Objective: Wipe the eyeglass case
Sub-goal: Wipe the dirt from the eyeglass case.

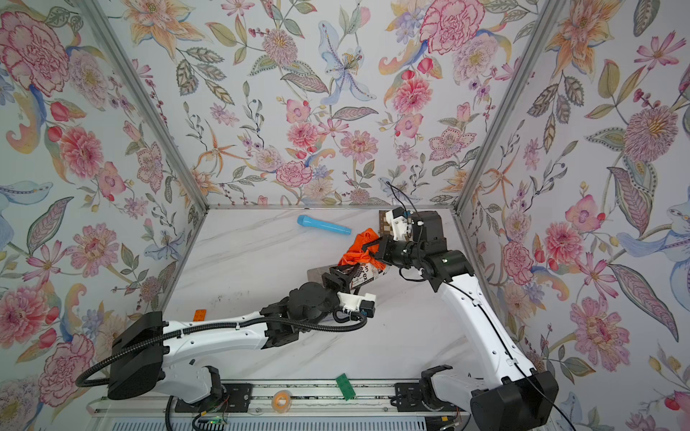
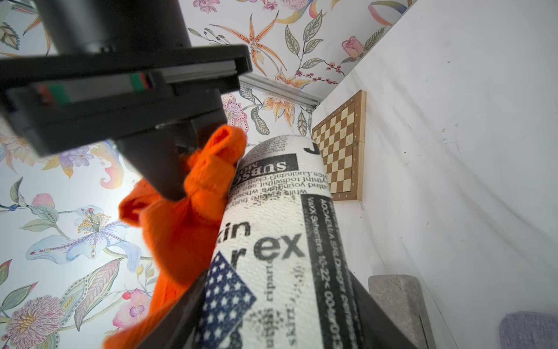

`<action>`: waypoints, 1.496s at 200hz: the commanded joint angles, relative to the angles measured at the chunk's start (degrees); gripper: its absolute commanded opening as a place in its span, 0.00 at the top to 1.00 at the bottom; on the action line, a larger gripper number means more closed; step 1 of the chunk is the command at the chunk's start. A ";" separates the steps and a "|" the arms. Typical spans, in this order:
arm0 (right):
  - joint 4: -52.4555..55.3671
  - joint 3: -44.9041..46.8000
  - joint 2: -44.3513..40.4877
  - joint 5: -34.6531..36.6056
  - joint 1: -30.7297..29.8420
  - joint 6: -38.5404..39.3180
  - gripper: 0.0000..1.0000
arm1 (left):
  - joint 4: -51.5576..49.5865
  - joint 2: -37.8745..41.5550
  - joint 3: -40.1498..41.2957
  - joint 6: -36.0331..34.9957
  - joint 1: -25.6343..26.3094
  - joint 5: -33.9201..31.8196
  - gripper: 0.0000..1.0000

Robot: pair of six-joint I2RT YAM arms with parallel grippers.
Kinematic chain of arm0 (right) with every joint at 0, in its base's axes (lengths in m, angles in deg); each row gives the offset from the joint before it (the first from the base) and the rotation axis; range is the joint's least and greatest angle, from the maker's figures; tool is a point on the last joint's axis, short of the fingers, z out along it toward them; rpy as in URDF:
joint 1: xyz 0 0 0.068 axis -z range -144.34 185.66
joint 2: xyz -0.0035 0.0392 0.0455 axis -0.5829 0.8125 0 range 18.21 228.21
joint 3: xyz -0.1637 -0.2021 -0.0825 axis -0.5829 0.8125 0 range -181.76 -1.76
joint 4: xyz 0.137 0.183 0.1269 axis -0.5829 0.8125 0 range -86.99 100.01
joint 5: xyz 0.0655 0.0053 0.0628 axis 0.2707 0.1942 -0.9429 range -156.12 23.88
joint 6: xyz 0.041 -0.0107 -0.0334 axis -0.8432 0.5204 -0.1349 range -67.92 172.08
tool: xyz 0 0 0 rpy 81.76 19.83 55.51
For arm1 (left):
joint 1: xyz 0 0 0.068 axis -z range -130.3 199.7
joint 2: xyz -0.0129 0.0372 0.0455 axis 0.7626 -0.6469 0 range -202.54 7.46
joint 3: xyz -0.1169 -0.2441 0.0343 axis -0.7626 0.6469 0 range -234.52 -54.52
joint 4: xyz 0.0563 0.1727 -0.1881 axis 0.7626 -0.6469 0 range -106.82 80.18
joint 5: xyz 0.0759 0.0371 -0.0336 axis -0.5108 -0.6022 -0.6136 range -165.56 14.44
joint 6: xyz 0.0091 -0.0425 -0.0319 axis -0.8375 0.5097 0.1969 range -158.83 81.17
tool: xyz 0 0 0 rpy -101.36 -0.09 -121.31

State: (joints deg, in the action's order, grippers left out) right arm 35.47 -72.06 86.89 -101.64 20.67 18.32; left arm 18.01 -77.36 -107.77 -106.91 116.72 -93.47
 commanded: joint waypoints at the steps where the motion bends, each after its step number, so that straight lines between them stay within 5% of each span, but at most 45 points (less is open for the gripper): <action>1: 7.76 0.80 -0.85 0.94 -0.18 2.97 1.00 | 4.62 2.73 -0.88 2.23 -2.25 -5.11 0.68; 26: -2.45 4.12 -1.40 1.29 -8.81 -4.63 1.00 | 4.66 2.31 -1.49 2.60 -2.19 -5.27 0.68; 50: -6.58 5.13 -1.31 0.18 -10.47 -6.23 1.00 | 4.75 1.67 -1.85 2.47 -2.11 -5.38 0.68; 96: 5.70 4.60 -2.89 -0.95 7.32 4.98 1.00 | 3.90 2.73 -1.52 2.85 -2.20 -5.82 0.68; 122: 6.69 2.97 -6.06 1.99 11.71 5.82 1.00 | 1.48 4.17 -1.19 4.96 -2.41 -5.85 0.68; 141: 6.21 1.33 -9.08 5.60 11.97 5.81 1.00 | -5.68 5.55 -2.87 12.63 -4.19 -3.13 0.68; 176: 3.55 2.50 -15.18 5.75 11.77 3.86 1.00 | -21.16 8.50 -7.73 39.08 -12.79 10.44 0.68; 215: -0.26 5.97 -20.06 7.53 2.55 1.96 1.00 | -23.38 9.36 -10.23 60.39 -19.06 23.40 0.67; 262: -11.80 4.82 -15.18 17.58 -18.28 -0.55 1.00 | -21.76 8.70 -12.32 68.44 -19.70 41.20 0.66; 299: -10.45 2.64 -8.96 21.92 -14.94 6.33 1.00 | -16.36 11.24 -8.27 71.59 -19.57 47.03 0.65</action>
State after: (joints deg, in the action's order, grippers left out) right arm 27.08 -68.54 75.81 -87.15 2.12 20.16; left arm -3.85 -69.03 -116.91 -40.22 97.18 -56.29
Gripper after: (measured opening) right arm 0.085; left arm 0.635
